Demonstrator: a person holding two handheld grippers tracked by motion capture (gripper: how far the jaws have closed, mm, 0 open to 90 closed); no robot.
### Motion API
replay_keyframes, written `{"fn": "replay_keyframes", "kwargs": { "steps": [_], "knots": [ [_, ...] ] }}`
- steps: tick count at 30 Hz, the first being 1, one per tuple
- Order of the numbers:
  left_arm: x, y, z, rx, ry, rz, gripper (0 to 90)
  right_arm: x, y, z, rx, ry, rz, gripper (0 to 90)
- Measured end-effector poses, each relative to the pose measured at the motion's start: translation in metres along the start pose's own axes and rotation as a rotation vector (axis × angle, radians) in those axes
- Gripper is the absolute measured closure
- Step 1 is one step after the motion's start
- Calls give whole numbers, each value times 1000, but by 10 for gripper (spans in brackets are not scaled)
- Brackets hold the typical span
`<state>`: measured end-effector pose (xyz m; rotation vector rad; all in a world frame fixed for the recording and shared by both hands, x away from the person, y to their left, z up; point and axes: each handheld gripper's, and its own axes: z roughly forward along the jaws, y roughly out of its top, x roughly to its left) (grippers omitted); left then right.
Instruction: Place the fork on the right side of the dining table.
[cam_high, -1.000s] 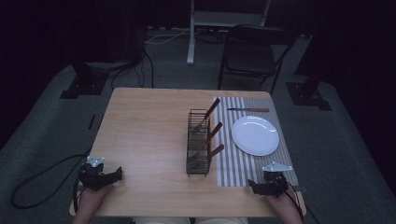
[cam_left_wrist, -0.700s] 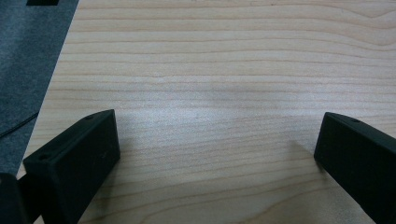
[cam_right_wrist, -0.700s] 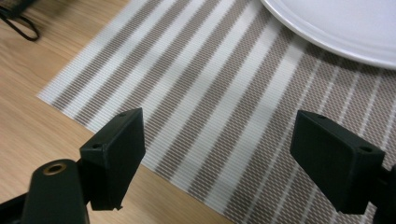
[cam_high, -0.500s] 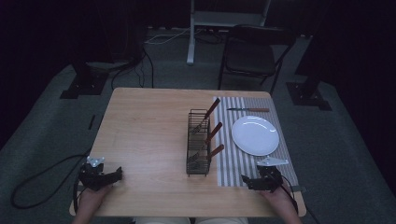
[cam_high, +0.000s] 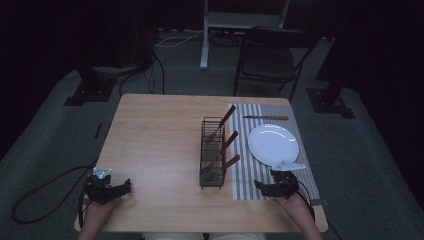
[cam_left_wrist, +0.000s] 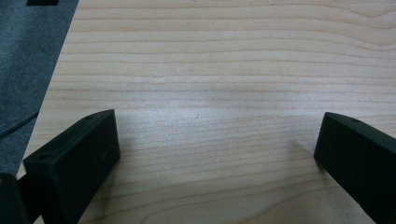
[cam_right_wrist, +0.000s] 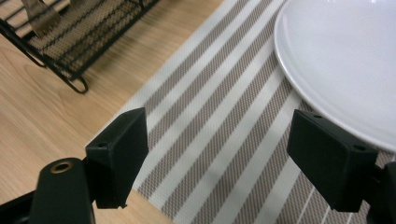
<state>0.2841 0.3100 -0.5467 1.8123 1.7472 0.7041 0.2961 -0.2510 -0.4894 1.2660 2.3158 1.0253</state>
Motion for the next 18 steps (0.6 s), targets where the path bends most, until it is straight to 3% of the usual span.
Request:
{"fn": "replay_keyframes", "kwargs": {
  "steps": [18],
  "knots": [
    [0, 0, 0, 0, 0, 0, 5, 3, 49, 0, -60, 52, -48, 215]
  ]
}}
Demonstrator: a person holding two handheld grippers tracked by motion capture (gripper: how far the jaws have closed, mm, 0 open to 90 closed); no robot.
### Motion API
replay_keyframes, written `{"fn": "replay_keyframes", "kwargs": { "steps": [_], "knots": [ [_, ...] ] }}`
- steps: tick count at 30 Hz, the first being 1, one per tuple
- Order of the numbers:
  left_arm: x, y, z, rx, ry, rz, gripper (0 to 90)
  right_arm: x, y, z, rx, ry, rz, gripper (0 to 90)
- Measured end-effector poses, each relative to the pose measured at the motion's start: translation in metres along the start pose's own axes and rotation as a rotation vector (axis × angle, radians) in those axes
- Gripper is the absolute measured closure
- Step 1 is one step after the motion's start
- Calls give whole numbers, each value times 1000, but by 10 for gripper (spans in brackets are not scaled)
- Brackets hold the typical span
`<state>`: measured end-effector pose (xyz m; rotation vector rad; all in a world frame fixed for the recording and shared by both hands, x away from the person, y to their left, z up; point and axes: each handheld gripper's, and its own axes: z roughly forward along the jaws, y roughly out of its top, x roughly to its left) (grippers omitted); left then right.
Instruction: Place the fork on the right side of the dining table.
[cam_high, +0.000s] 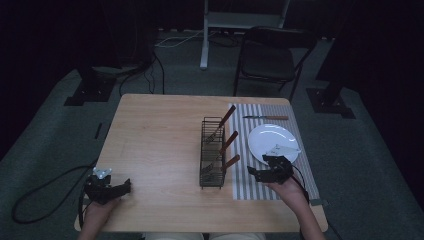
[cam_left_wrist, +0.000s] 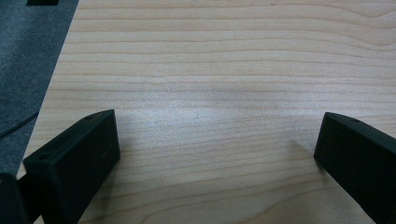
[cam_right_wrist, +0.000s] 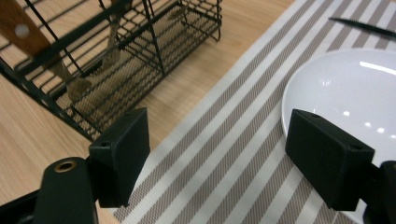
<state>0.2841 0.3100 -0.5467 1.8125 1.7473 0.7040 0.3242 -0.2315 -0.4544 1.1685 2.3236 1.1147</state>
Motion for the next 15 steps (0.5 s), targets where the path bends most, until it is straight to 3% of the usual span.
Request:
{"fn": "replay_keyframes", "kwargs": {
  "steps": [8, 15],
  "knots": [
    [0, 0, 0, 0, 0, 0, 5, 0, 18, 4, -13, -4, -18, 225],
    [0, 0, 0, 0, 0, 0, 5, 0, 38, 3, -27, 20, -37, 235]
  ]
}}
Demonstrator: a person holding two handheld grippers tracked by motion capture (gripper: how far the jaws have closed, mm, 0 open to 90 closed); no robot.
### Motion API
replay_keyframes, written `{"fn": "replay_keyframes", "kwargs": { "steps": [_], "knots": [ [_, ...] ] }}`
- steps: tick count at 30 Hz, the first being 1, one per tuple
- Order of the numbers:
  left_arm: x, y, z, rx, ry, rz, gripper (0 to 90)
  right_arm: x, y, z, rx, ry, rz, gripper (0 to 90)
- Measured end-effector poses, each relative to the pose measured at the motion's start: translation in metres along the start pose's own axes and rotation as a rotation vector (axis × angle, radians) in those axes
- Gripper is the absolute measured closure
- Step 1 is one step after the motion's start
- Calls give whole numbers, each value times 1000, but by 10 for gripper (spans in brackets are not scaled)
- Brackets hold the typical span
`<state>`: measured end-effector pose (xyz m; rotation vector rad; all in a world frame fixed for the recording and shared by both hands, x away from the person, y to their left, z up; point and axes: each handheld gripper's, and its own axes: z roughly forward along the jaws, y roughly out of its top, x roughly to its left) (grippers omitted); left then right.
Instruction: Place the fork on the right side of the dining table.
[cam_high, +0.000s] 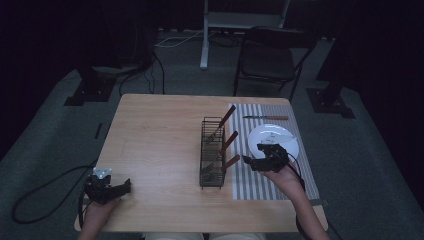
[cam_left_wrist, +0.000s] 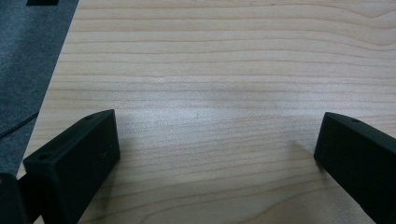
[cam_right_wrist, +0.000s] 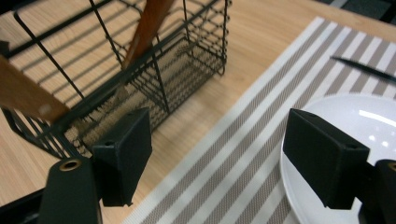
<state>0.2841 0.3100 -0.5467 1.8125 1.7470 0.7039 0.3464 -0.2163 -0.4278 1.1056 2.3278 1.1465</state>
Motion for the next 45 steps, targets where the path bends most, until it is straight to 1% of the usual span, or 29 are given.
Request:
{"fn": "replay_keyframes", "kwargs": {
  "steps": [7, 10, 11, 13, 19, 22, 29, 32, 36, 39, 41, 43, 45],
  "knots": [
    [0, 0, 0, -1, 1, 0, 5, -1, 18, -1, -27, 16, -9, 235],
    [0, 0, 0, 0, 1, 2, 5, -1, 22, -1, -34, 18, -11, 236],
    [0, 0, 0, 0, 1, 1, 5, -1, 24, -1, -35, 17, -13, 256],
    [0, 0, 0, -4, 0, -5, 5, -1, 30, -2, -46, 19, -22, 259],
    [0, 0, 0, -1, 0, 0, 5, 1, 42, -4, -64, 43, -29, 275],
    [0, 0, 0, -1, 1, 0, 5, 4, 48, -4, -70, 53, -42, 275],
    [0, 0, 0, -1, 1, 0, 5, 11, 57, 3, -54, 72, -73, 298],
    [0, 0, 0, 1, 1, 3, 5, 13, 60, 7, -51, 86, -76, 329],
    [0, 0, 0, 0, 1, 1, 5, 14, 62, 14, -49, 86, -52, 367],
    [0, 0, 0, 0, 1, 1, 5, 12, 62, 19, -48, 96, -29, 404],
    [0, 0, 0, 0, 1, 1, 5, 12, 62, 22, -42, 101, -22, 414],
    [0, 0, 0, 0, 1, 1, 5, 11, 62, 25, -35, 111, -12, 444],
    [0, 0, 0, 0, 1, 1, 5, 11, 61, 28, -30, 121, -12, 479]
  ]
}}
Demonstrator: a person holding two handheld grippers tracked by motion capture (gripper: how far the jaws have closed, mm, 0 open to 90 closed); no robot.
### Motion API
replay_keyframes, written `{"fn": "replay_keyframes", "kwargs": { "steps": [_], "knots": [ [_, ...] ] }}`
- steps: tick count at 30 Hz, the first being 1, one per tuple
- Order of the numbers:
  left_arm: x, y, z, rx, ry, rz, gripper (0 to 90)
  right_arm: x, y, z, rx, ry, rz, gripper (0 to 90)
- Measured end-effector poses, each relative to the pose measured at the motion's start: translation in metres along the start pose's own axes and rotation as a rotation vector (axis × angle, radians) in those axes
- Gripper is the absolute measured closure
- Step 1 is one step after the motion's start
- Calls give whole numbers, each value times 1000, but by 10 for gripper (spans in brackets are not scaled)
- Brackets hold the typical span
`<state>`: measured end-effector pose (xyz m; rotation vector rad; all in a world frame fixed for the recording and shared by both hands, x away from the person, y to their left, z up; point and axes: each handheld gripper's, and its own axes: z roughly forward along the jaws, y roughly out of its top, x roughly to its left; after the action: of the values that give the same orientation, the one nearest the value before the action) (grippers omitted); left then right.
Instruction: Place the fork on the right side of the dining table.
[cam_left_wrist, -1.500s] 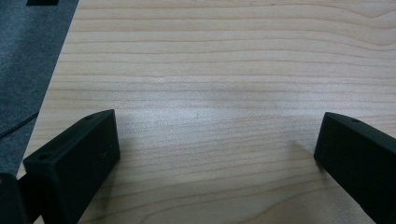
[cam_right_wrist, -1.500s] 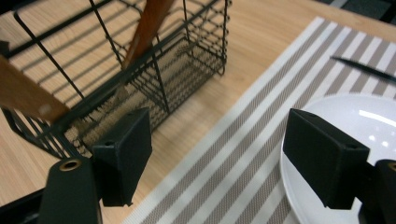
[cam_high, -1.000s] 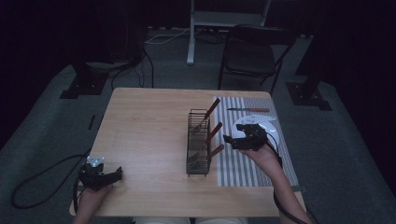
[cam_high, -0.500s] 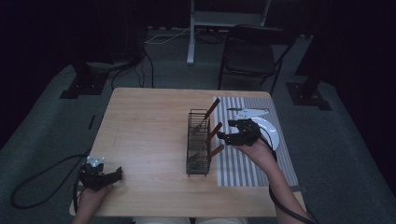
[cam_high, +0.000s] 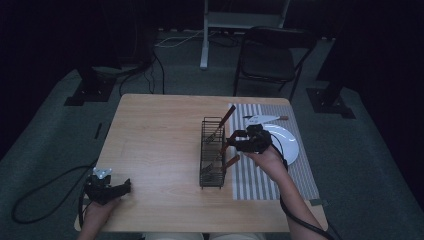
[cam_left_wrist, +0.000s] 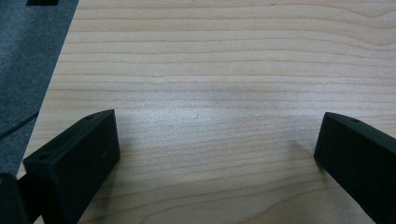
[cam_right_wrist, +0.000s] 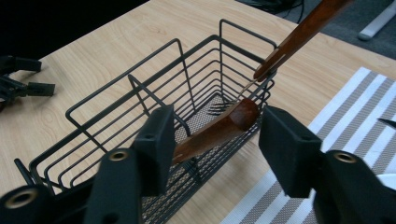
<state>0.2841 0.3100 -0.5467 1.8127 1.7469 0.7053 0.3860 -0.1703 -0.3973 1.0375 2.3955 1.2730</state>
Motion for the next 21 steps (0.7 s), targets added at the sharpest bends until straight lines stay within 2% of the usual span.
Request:
{"fn": "replay_keyframes", "kwargs": {
  "steps": [5, 12, 17, 21],
  "knots": [
    [0, 0, 0, 0, 0, 0, 5, -1, -1, 4, 9, 7, -12, 560],
    [0, 0, 0, 0, 0, 0, 5, -1, -1, 5, 16, 52, -25, 652],
    [0, 0, 0, 0, 0, 0, 5, -4, 1, -2, -13, 156, 8, 742],
    [0, 0, 0, -2, 0, -2, 5, -2, 3, -8, -23, 243, 4, 806]
  ]
}}
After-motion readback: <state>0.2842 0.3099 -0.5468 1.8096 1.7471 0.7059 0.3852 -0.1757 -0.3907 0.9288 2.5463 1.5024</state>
